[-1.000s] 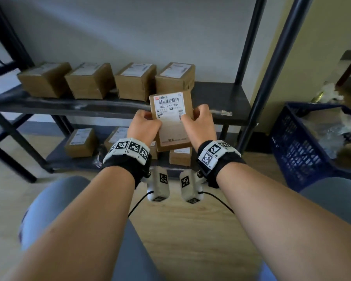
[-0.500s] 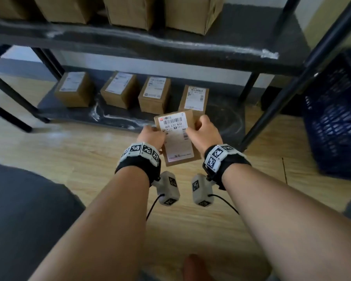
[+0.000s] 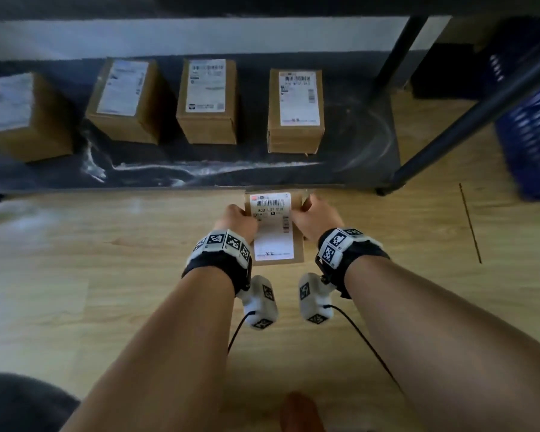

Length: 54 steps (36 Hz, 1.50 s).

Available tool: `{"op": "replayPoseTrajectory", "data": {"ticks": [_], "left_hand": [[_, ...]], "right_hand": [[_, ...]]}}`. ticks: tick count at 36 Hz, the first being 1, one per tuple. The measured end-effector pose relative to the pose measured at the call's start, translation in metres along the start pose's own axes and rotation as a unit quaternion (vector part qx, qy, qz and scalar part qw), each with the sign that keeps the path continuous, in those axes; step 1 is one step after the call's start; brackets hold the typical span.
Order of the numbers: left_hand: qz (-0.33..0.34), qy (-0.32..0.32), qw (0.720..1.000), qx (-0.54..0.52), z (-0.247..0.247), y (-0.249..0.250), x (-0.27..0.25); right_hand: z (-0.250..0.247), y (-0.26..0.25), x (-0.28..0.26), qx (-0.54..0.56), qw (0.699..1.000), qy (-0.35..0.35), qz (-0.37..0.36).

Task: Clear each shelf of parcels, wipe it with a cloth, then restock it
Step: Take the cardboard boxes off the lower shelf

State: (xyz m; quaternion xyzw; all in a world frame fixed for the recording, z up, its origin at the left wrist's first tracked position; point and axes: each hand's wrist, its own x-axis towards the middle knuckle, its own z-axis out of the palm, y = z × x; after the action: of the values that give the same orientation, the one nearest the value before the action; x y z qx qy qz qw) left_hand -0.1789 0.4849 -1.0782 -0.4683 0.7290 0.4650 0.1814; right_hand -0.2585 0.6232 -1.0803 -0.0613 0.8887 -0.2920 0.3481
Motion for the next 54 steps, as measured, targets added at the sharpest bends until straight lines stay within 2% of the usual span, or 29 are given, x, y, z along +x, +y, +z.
{"op": "replayPoseTrajectory", "data": {"ticks": [11, 16, 21, 25, 30, 35, 42, 50, 54], "left_hand": [[0.016, -0.076, 0.993, 0.086, -0.005, -0.039, 0.015], [0.038, -0.079, 0.989, 0.118, -0.007, -0.052, 0.002], [0.066, -0.046, 0.988, 0.135, -0.02, -0.059, -0.018], [0.11, -0.026, 0.986, 0.123, -0.044, -0.046, -0.035], [0.163, -0.012, 0.98, 0.112, -0.08, -0.017, -0.068], [0.261, 0.032, 0.944, 0.199, -0.117, 0.014, -0.111], [0.348, 0.111, 0.909, 0.202, -0.171, 0.06, -0.172], [0.393, 0.172, 0.891, 0.151, -0.214, 0.126, -0.22], [0.401, 0.168, 0.893, 0.118, -0.221, 0.161, -0.22]], "right_hand": [[0.043, 0.006, -0.023, 0.016, 0.994, 0.002, 0.105], [0.062, 0.011, -0.04, 0.026, 0.993, 0.001, 0.119], [0.068, 0.002, -0.06, 0.029, 0.993, 0.027, 0.113], [0.053, -0.022, -0.078, -0.034, 0.997, 0.035, 0.064], [0.024, -0.062, -0.093, -0.039, 0.994, 0.101, 0.022], [0.0, -0.1, -0.121, -0.077, 0.98, 0.171, -0.062], [-0.043, -0.14, -0.174, -0.082, 0.951, 0.266, -0.134], [-0.121, -0.187, -0.2, -0.039, 0.926, 0.314, -0.205], [-0.148, -0.202, -0.19, 0.006, 0.912, 0.351, -0.21]]}}
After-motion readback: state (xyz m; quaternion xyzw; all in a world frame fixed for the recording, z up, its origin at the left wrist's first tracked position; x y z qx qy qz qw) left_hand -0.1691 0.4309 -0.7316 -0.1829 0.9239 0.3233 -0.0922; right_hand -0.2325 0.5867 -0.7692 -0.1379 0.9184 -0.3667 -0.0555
